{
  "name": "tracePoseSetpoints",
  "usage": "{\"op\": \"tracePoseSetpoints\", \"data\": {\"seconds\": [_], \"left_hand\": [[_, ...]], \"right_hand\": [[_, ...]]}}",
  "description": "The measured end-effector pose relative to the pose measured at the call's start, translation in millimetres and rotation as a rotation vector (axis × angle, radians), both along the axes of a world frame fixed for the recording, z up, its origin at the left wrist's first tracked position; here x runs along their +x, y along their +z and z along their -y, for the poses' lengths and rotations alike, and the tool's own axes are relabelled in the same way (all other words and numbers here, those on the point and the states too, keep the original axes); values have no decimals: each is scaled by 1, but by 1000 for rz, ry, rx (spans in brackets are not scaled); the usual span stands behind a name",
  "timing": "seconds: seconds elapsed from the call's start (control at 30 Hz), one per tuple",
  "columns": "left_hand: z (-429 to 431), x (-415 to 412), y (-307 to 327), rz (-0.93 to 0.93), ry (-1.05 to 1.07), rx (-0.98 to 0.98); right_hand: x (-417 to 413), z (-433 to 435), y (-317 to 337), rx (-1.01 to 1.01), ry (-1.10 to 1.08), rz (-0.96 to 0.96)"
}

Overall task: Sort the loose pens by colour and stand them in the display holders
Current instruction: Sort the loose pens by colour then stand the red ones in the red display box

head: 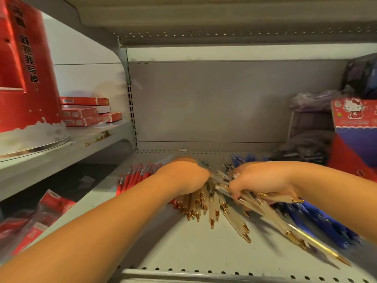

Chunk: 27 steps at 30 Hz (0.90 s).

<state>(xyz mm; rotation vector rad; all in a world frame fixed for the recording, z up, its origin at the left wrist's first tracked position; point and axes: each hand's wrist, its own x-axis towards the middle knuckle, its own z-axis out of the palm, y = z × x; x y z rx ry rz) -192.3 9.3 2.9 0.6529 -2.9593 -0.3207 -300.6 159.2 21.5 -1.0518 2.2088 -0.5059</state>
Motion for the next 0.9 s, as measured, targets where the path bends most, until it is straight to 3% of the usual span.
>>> {"op": "tracePoseSetpoints", "data": {"seconds": [0.13, 0.3, 0.5, 0.63, 0.77, 0.9], "left_hand": [[10, -28, 0, -72, 111, 116], [7, -48, 1, -131, 133, 281], [19, -35, 1, -188, 184, 735], [24, -28, 3, -179, 147, 887], [26, -24, 10, -220, 127, 1016], [27, -21, 13, -390, 129, 1132]], "right_hand": [[-2, 2, 4, 60, 73, 176], [-6, 10, -3, -22, 80, 155], [-13, 17, -15, -102, 67, 207], [-13, 20, -16, -64, 114, 343], [-20, 23, -17, -74, 152, 183], [-23, 15, -11, -110, 155, 289]]}}
